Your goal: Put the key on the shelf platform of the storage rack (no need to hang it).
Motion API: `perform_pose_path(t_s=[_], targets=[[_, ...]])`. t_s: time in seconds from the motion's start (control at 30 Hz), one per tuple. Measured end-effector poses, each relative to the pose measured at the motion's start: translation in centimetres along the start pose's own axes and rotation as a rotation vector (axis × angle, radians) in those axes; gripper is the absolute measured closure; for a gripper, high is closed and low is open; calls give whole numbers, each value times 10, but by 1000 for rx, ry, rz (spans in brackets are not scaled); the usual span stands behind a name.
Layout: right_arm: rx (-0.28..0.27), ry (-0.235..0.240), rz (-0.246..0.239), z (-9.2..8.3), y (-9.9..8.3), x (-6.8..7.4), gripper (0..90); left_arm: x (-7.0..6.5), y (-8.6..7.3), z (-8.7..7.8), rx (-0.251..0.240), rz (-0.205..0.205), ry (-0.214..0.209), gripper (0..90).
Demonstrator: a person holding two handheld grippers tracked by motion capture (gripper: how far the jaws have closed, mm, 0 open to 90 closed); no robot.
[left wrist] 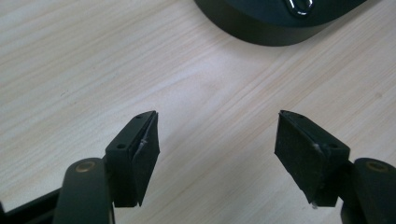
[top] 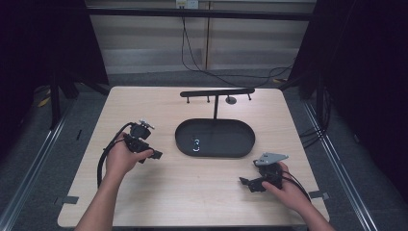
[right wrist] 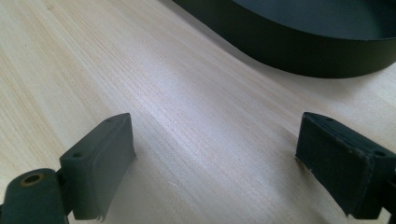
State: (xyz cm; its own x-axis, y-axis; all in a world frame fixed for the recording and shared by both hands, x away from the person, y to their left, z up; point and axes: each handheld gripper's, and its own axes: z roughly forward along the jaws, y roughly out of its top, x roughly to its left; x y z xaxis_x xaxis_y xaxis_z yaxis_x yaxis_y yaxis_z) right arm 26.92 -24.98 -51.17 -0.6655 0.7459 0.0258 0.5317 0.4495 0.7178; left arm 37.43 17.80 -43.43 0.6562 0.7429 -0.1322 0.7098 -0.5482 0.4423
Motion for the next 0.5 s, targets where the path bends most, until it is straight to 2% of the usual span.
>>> perform_pose_path(t_s=[0.3,0.37,0.5], targets=[[2,-1,2,0,0,0,108,4,-11,-1,-9,-21,-3,299],[1,0,2,0,0,0,108,6,-13,-2,-7,-10,1,296],[0,0,0,0,0,0,108,8,-17,-2,-11,-19,0,289]])
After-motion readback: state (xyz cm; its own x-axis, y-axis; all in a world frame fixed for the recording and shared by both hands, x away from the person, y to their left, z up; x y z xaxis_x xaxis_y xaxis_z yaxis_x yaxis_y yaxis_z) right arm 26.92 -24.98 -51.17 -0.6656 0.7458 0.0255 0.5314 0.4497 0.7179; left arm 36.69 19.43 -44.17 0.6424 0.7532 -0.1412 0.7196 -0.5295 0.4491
